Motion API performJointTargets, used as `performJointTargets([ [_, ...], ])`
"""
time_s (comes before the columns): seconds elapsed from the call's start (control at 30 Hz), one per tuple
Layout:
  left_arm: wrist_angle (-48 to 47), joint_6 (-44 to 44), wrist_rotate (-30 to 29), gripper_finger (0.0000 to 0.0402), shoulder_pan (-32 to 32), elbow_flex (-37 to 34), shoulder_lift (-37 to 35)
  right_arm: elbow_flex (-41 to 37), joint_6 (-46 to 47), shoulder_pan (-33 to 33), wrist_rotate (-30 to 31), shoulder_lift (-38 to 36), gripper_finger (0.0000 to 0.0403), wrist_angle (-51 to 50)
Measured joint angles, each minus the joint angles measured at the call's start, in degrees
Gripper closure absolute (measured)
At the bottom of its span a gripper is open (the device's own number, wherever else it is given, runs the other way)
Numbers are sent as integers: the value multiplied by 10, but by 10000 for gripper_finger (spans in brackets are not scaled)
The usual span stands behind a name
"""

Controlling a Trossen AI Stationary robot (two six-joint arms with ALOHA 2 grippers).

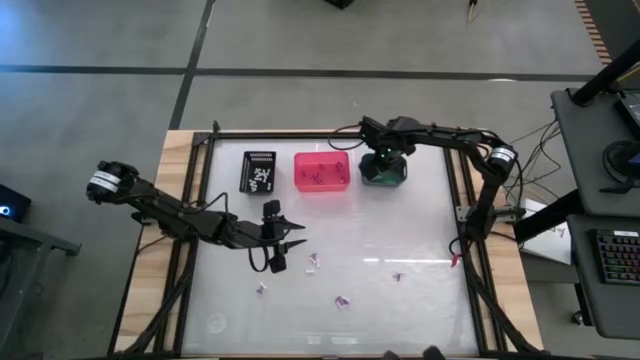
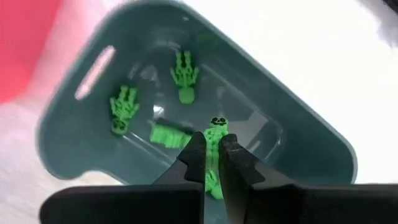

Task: Sort Halloween decoration
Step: Put the green skeleton toy into the blue bin

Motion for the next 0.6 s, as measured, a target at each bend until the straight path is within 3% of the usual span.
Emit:
performJointTargets([
  [0.33,1,0,0,251,0,0,0,6,-17,0,5,4,386,18],
  [0.6,1,-2,0,251,0,0,0,6,-19,0,5,3,321,40],
])
